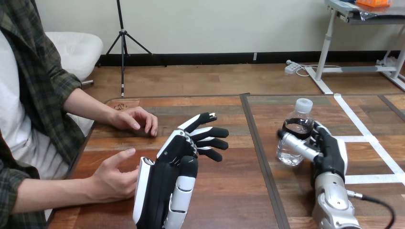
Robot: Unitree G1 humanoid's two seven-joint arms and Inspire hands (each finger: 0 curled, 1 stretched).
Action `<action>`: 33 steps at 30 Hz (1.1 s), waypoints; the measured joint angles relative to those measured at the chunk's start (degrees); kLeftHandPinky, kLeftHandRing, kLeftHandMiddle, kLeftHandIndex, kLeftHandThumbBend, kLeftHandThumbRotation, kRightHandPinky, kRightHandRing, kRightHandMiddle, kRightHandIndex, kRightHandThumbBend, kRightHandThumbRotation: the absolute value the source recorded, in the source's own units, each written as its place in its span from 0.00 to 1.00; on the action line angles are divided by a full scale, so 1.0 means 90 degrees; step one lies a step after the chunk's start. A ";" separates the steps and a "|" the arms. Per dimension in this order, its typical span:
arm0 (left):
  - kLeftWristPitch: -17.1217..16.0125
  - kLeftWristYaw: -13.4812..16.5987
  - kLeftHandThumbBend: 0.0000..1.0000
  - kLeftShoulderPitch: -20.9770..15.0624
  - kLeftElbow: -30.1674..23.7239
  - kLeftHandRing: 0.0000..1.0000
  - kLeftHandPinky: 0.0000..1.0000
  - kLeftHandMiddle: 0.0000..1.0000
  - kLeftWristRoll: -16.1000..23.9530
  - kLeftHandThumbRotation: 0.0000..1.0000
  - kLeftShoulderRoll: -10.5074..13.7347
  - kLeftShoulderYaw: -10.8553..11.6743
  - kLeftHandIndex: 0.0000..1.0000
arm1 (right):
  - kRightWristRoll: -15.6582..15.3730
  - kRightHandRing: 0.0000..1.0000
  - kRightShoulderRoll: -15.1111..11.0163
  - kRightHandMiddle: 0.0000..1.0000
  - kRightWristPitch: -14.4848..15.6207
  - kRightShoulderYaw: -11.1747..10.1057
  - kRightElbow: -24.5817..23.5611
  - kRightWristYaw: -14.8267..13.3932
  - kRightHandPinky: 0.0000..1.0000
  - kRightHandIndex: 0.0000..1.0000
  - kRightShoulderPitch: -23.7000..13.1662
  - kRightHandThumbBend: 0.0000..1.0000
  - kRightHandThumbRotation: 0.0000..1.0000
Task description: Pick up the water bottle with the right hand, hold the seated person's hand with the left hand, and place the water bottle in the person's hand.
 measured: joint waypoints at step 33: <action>-0.0007 -0.0005 0.47 0.0012 0.0000 0.60 0.49 0.67 -0.0019 1.00 0.0000 0.0016 0.77 | -0.0485 0.57 0.0433 0.60 0.0401 0.0056 0.0114 -0.1157 0.57 0.63 -0.0426 0.75 0.00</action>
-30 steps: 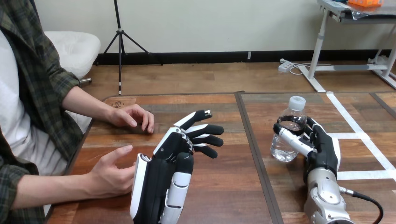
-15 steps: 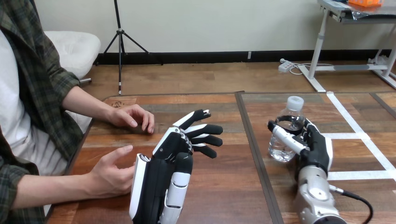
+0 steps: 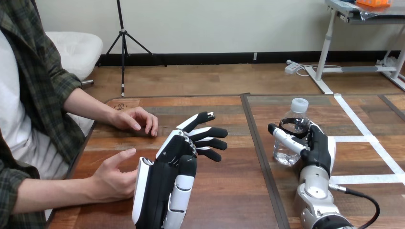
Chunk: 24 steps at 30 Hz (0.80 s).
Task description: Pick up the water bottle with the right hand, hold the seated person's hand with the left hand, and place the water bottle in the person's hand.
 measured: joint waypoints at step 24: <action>0.0002 0.0007 0.47 0.0008 -0.0001 0.59 0.48 0.65 0.0002 1.00 0.0000 0.0007 0.76 | -0.0591 0.48 -0.0028 0.53 0.0055 0.0266 0.0036 -0.0232 0.44 0.54 -0.0081 0.78 0.00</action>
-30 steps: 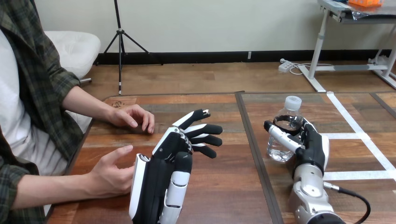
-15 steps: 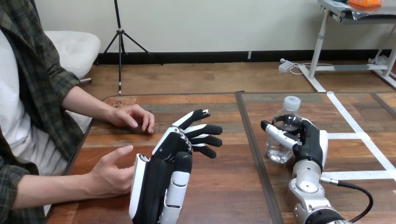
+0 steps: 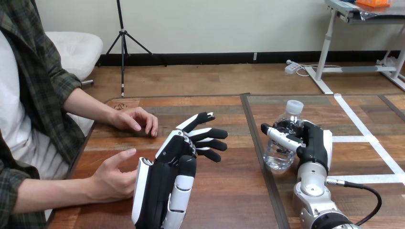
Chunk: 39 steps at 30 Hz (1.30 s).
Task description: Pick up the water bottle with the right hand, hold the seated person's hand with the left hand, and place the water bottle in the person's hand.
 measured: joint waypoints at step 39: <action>0.0000 0.0190 0.43 0.0011 0.0000 0.52 0.46 0.54 0.0093 1.00 -0.0007 0.0112 0.64 | -0.0294 0.46 -0.0069 0.49 -0.0049 0.0214 0.0009 0.0018 0.43 0.50 -0.0050 0.78 0.00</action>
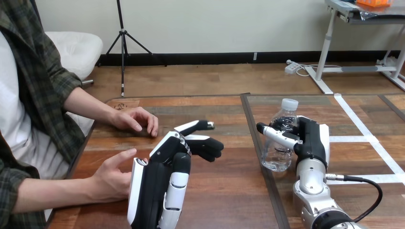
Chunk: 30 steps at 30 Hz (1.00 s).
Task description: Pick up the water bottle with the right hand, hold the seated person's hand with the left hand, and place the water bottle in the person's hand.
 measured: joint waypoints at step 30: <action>0.0052 0.0019 0.42 0.0015 -0.0006 0.51 0.45 0.55 -0.0011 1.00 0.0000 0.0068 0.63 | -0.0190 0.42 -0.0226 0.45 -0.1228 0.0161 0.0041 0.0245 0.40 0.45 0.0159 0.80 0.00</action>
